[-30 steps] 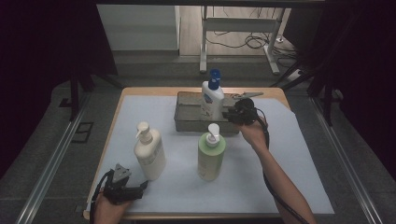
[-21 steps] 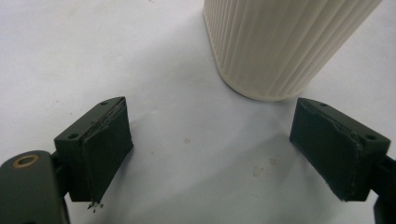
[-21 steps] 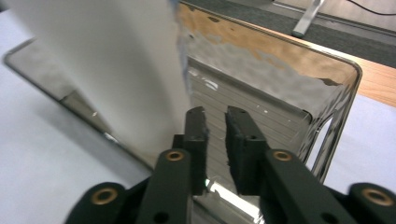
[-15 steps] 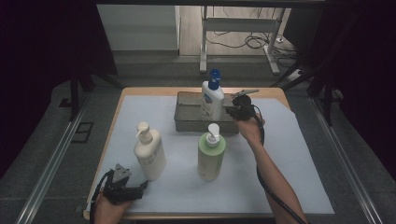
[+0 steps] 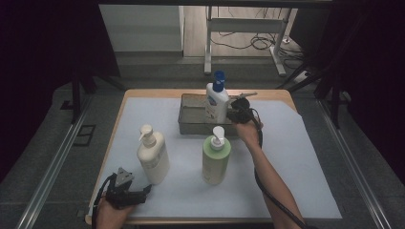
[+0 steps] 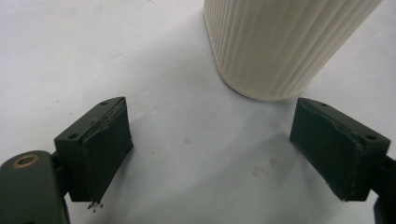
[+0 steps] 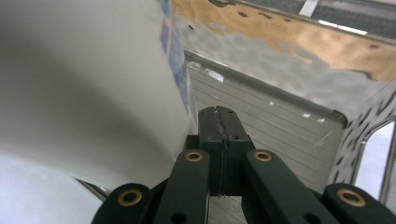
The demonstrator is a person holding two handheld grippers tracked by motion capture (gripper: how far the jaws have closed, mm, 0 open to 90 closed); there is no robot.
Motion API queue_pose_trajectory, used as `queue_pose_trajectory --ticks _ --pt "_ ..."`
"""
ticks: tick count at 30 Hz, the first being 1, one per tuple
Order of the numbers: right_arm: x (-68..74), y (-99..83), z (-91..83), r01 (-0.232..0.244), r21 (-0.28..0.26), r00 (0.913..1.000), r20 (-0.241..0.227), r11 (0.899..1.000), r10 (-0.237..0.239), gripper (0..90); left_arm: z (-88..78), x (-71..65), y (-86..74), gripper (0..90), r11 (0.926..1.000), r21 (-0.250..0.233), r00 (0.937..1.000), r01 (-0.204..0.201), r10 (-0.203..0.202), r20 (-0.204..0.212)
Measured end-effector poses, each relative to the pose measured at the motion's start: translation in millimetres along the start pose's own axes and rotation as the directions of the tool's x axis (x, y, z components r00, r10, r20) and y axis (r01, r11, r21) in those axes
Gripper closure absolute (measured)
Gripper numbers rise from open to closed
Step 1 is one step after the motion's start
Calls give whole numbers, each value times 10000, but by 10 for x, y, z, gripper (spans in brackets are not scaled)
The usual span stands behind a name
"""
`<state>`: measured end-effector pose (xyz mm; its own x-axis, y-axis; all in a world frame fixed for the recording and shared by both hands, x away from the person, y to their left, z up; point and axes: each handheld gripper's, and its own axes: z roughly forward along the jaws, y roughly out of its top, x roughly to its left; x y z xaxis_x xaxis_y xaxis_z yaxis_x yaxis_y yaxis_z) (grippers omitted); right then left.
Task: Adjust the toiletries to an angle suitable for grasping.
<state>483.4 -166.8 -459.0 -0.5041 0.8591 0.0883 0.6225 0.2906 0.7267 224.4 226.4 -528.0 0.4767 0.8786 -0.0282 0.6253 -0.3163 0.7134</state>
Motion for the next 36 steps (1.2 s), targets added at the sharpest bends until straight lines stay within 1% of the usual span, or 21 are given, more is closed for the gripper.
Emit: queue_pose_trajectory --ticks 3,11,20,30,36 --pt "14 -5 8 49 67 10000 62 10000 -49 895 0 0 0 122 10000 0 10000 0 0 0" --pt "91 -3 51 203 223 9998 -64 9995 -201 895 0 0 0 123 10000 1 10000 -1 1 -3" --pt "146 15 89 361 271 9992 -170 9990 -356 894 0 0 0 122 10000 0 10000 -2 2 0" --pt "188 27 133 478 361 9988 -153 9982 -472 892 0 0 0 122 10000 0 10000 -2 2 -1" --pt "219 38 145 563 384 9979 -336 9977 -550 889 0 0 0 122 10000 -2 10000 0 -1 -2"
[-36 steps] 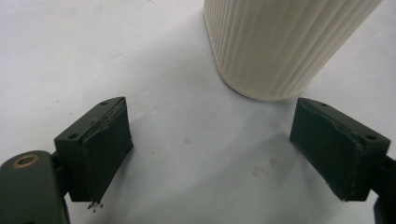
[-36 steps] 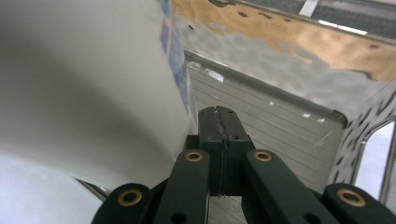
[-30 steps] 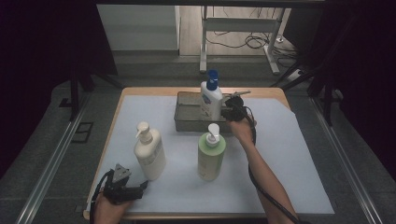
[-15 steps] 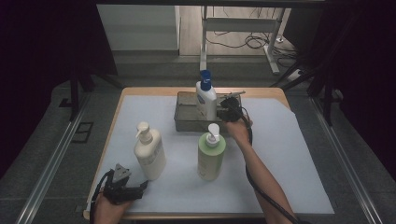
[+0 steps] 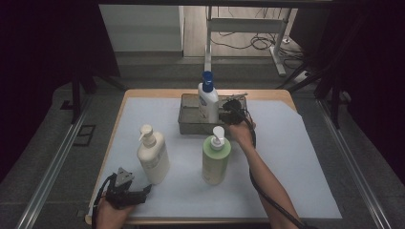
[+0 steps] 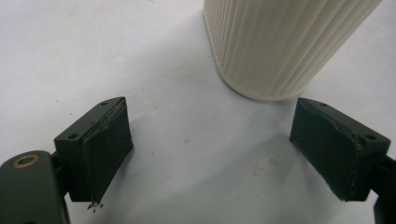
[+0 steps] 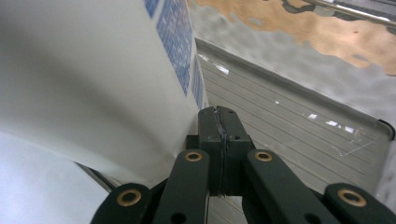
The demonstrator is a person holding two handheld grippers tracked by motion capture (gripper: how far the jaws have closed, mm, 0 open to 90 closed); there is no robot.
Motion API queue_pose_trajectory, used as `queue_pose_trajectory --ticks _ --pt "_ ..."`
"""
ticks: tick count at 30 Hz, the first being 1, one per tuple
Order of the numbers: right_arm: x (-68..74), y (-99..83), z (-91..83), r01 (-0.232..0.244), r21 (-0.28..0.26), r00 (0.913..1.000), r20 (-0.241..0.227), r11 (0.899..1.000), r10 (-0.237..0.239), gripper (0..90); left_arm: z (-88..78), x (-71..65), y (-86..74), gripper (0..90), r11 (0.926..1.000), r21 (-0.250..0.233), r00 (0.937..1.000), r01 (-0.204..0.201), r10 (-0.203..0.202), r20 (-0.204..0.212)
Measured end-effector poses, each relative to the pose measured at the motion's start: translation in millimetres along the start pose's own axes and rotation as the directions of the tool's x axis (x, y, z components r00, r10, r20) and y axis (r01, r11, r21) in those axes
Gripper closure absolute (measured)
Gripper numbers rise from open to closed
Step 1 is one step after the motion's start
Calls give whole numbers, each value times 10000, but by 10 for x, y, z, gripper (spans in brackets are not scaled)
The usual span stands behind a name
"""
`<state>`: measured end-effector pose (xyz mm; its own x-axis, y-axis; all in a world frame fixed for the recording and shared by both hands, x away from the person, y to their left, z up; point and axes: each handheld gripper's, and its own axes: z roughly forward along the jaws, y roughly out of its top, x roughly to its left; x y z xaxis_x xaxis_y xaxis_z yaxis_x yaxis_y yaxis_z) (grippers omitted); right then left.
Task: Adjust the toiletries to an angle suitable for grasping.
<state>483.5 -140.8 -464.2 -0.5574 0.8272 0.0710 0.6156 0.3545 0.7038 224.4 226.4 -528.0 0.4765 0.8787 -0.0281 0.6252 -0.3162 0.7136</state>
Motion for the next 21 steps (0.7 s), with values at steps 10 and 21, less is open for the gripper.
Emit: queue_pose_trajectory --ticks 10,21 --pt "104 52 63 228 167 9997 -137 9996 -226 883 0 1 0 123 10000 3 10000 -1 1 3" --pt "181 91 110 403 206 9988 -283 9990 -397 879 0 1 0 123 10000 1 10000 -4 4 2"
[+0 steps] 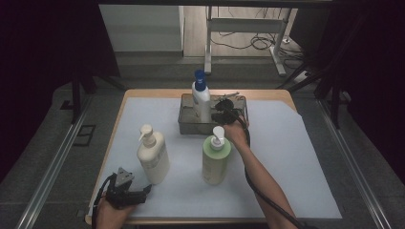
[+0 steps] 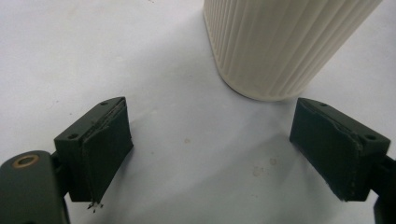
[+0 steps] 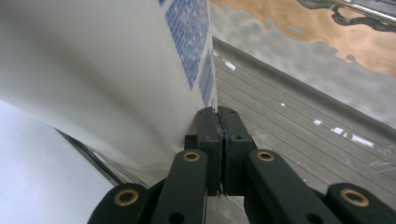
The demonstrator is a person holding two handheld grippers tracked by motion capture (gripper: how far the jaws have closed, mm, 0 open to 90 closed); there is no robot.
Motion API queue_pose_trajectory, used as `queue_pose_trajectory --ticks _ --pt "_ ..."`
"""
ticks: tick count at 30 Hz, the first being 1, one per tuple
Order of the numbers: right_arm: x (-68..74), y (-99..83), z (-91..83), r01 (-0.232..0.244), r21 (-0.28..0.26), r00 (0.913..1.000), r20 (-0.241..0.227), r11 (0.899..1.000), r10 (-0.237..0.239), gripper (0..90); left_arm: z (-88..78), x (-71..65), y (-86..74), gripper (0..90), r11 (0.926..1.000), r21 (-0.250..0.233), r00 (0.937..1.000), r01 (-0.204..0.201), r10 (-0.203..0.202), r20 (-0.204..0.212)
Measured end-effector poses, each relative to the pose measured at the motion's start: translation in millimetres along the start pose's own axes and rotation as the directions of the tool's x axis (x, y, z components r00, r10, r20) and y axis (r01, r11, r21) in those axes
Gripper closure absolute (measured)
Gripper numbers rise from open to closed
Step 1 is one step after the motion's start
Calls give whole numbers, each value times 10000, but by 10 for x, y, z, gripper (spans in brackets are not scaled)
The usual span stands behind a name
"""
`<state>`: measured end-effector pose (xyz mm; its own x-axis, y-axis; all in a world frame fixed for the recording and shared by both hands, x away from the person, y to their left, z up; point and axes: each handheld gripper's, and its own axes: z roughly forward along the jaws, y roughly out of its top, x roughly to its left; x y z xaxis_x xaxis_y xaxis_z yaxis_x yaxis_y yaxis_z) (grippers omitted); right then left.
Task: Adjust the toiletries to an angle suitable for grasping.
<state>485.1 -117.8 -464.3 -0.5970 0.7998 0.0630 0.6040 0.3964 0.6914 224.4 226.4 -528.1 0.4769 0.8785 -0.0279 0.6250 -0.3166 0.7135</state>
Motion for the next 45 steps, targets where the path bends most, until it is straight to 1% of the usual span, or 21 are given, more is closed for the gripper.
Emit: queue_pose_trajectory --ticks 8,11,14,18,19,21,22,23,27,31,42,45 --pt "-21 51 14 -57 -166 10000 -6 9998 57 880 0 1 0 122 10000 4 10000 2 -2 9" --pt "-29 76 15 -145 -260 9998 -110 9996 142 881 0 0 0 122 10000 0 10000 0 0 2" --pt "-27 92 24 -191 -215 9996 -224 9996 186 883 0 0 0 122 10000 1 10000 0 0 4" --pt "6 97 37 -280 -269 9993 -260 9992 273 884 0 0 0 122 10000 2 10000 -4 4 1" --pt "5 96 40 -111 -234 9995 -312 9997 104 883 0 0 0 122 10000 2 10000 -1 1 2" --pt "20 102 42 -282 -291 9989 -387 9992 270 883 0 0 1 122 10000 2 10000 -1 1 4" --pt "24 104 45 -192 -258 9987 -480 9995 179 882 0 0 1 122 10000 3 10000 -2 2 4" --pt "38 108 50 -277 -275 9986 -460 9992 264 881 0 0 1 122 10000 4 10000 -2 2 2" --pt "67 110 77 -78 -189 9987 -506 9998 68 871 0 0 0 122 10000 3 10000 -2 2 2" --pt "86 109 102 -75 -43 9992 -397 10000 73 864 0 0 1 122 10000 2 10000 -2 2 4" --pt "86 122 114 21 158 9992 -389 9999 -15 871 0 0 1 122 10000 3 10000 -5 5 2" --pt "84 125 113 141 255 9995 -294 9996 -133 871 0 0 1 122 10000 4 10000 -4 4 4"
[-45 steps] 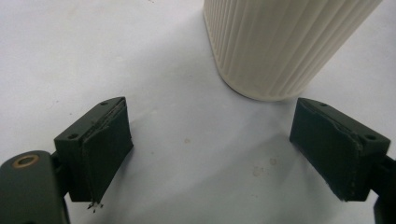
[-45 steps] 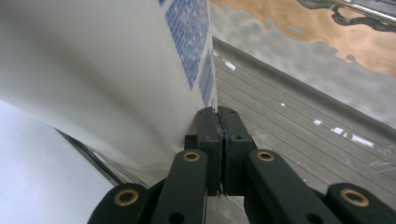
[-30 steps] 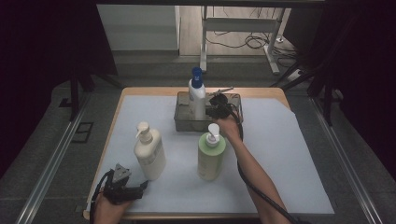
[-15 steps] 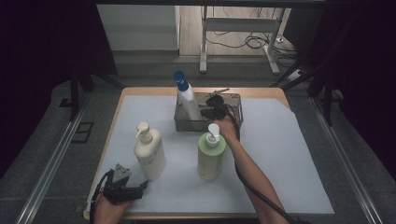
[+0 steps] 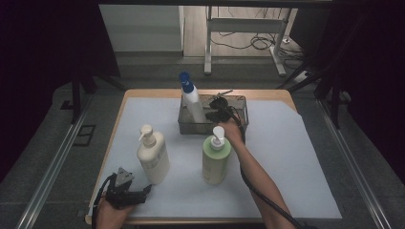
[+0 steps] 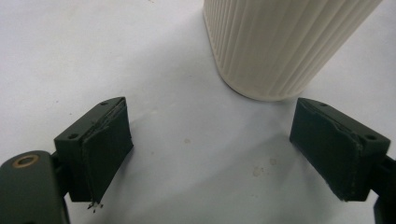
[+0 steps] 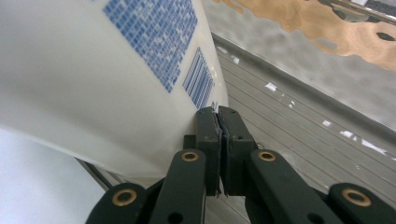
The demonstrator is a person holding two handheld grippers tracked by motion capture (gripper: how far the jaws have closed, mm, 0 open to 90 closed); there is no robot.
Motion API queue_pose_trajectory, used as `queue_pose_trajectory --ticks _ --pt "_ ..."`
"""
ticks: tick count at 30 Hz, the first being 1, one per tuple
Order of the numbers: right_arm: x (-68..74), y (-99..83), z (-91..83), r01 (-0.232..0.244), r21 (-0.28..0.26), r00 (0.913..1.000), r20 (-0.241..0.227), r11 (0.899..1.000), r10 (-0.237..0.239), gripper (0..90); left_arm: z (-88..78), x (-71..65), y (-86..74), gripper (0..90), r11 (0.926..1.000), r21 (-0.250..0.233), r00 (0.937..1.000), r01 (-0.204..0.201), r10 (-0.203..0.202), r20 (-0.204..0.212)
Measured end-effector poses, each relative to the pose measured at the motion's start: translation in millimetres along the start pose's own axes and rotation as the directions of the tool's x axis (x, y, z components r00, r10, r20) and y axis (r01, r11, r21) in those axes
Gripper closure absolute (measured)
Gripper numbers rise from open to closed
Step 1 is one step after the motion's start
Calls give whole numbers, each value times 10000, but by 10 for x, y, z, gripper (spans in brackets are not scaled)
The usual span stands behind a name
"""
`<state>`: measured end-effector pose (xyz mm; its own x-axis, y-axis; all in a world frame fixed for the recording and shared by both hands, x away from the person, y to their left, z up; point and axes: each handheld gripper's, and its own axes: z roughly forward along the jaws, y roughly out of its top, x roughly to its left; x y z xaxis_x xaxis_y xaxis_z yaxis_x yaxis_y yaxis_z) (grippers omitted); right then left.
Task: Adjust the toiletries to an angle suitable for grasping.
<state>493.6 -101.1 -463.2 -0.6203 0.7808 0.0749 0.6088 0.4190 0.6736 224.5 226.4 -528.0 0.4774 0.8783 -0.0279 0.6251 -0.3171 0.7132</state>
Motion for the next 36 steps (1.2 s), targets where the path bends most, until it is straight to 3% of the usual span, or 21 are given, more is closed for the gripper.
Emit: queue_pose_trajectory --ticks 7,13,23,24,36 --pt "-52 28 -36 -69 -81 9999 145 9999 71 893 0 0 0 123 10000 -1 10000 3 -3 1" --pt "-69 22 11 -450 9 9990 82 9990 450 895 0 0 0 122 10000 1 10000 -1 1 0" --pt "-65 13 67 -255 296 9997 -37 9992 256 894 0 0 0 122 10000 1 10000 2 -2 -2" --pt "-53 18 70 -407 271 9992 -2 9988 408 894 0 0 1 123 10000 2 10000 1 -1 -2" --pt "11 49 118 -285 272 9995 -136 9992 288 894 0 0 0 122 10000 1 10000 1 -1 -1"
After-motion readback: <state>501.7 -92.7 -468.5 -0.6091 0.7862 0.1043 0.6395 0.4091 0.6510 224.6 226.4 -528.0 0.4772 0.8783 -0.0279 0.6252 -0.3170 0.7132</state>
